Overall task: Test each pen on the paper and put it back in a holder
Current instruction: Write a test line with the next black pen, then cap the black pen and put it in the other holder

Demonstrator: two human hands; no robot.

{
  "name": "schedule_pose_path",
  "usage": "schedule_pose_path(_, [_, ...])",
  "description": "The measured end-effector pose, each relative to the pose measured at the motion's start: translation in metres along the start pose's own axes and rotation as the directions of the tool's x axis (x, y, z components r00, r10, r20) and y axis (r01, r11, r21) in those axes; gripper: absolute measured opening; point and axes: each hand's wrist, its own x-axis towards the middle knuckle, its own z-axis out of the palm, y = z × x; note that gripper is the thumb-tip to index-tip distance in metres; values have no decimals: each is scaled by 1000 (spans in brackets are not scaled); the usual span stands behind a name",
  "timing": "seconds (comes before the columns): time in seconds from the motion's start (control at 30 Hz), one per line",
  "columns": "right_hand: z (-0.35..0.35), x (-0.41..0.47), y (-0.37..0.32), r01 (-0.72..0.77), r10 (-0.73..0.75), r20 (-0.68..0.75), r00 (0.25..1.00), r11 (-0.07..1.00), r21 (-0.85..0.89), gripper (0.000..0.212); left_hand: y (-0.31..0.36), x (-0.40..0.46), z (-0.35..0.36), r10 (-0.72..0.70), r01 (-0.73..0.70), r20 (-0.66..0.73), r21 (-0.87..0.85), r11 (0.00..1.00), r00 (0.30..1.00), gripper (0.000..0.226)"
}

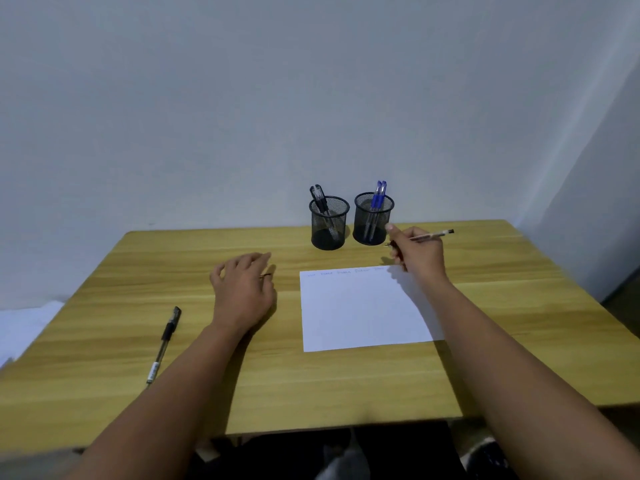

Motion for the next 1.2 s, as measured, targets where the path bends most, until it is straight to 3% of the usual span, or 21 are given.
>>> schedule_pose_path(0.07, [2,-4,-2,-58,62,63,996,996,-63,26,-10,3,-7,-102,97,80,63,993,992,47])
schedule_pose_path(0.17, [12,-14,-1,-122,123,140,983,992,-11,18,-19,3,-10,-150,134,158,104,985,976,32])
schedule_pose_path(0.4, [42,-58,2,-140,133,242,961,990,10,12,-12,-4,-7,-104,98,73,85,992,992,18])
schedule_pose_path(0.53, [48,-75,-4,-111,107,360,927,994,-10,11,2,-4,-16,-69,77,65,-133,988,996,17])
schedule_pose_path(0.63, [53,-79,-14,-87,86,398,913,996,-14,7,17,-1,-28,-58,108,127,-437,893,990,14])
schedule_pose_path(0.7, [54,-81,-22,-84,81,405,911,996,-10,7,26,3,-37,-34,99,132,-525,845,991,12])
schedule_pose_path(1.2, [40,-80,-48,-62,36,361,932,996,61,5,52,14,-65,51,12,103,-539,842,993,14])
